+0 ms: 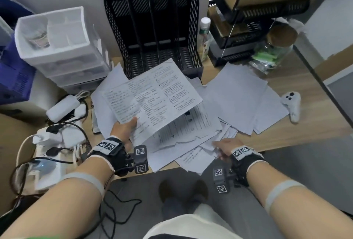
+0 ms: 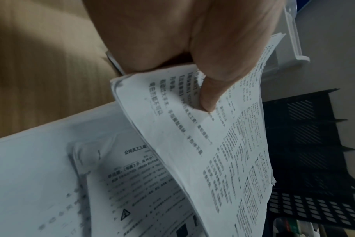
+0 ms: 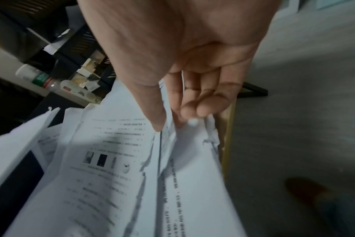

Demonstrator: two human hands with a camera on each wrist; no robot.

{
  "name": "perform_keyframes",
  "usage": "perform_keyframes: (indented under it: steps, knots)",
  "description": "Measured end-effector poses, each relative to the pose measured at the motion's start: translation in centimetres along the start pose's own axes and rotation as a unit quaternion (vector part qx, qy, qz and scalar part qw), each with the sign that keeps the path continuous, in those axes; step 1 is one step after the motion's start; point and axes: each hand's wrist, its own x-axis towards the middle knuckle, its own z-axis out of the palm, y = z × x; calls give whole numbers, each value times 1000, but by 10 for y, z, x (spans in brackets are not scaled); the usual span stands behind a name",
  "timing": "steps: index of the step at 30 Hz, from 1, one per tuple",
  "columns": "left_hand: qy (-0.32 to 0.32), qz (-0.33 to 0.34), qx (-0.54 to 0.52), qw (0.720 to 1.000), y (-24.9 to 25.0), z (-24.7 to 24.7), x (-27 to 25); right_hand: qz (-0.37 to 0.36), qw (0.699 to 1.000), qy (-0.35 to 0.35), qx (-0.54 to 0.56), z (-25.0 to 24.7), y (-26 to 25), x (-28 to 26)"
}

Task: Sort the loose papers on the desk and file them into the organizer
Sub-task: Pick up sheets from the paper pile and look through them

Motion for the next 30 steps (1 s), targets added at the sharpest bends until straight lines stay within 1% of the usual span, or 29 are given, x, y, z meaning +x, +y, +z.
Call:
perform_keyframes:
  steps: [1,2,3,4,5,6,7,8,9,10,11,12,14,16,19,21,23,24,25,28,30]
  knots:
    - [-2,0,0,1000,-3,0,0,2,1000,-6,-1,0,-7,-6]
    - [1,1,1,1000,-7,-1,3,13,999,-3,48,-1,-12,-4]
    - [2,3,3,1000,-10,-2,6,15,998,-22,56,-1,-12,2]
    - [7,2,9,1000,-14,-4,11,11,999,-37,29,-3,-17,-1]
    - [11,1,16,1000,-17,-4,15,-6,999,-41,29,-3,-19,-1]
    - [15,-1,22,1000,-23,-10,28,-6,999,-40,33,-2,-18,-1]
    - [18,0,21,1000,-27,-13,36,-32,998,-41,40,-5,-20,2]
    - [20,-1,18,1000,-28,-15,41,-36,998,-15,53,-9,-23,5]
    - [18,1,12,1000,-26,-13,39,-27,997,-20,67,-12,-26,8]
    - [19,3,9,1000,-25,-12,41,-36,997,-46,55,-17,-33,4]
    - [18,8,6,1000,-13,0,25,-36,996,-63,52,-22,-44,-5]
    - [14,13,6,1000,-4,9,14,-55,995,-64,51,-28,-56,-14]
    - [20,13,-5,1000,9,22,0,-131,988,-24,85,-38,-82,-36]
    - [24,12,-14,1000,19,31,-6,-193,977,4,89,-48,-104,-60]
    - [21,23,-33,999,35,41,-12,-271,959,50,68,-68,-131,-80]
    - [14,29,-49,998,43,44,-15,-308,945,103,30,-87,-140,-97]
    - [-2,33,-47,998,49,47,-18,-353,921,166,-25,-109,-143,-114]
    - [-8,32,-44,999,52,49,-20,-373,903,208,-50,-122,-141,-120]
    - [-11,36,-40,999,55,49,-20,-382,889,246,-60,-133,-140,-129]
    - [-21,41,-28,999,57,52,-15,-414,846,335,-15,-162,-135,-148]
    - [-27,45,-9,999,56,58,-14,-434,824,363,31,-176,-129,-153]
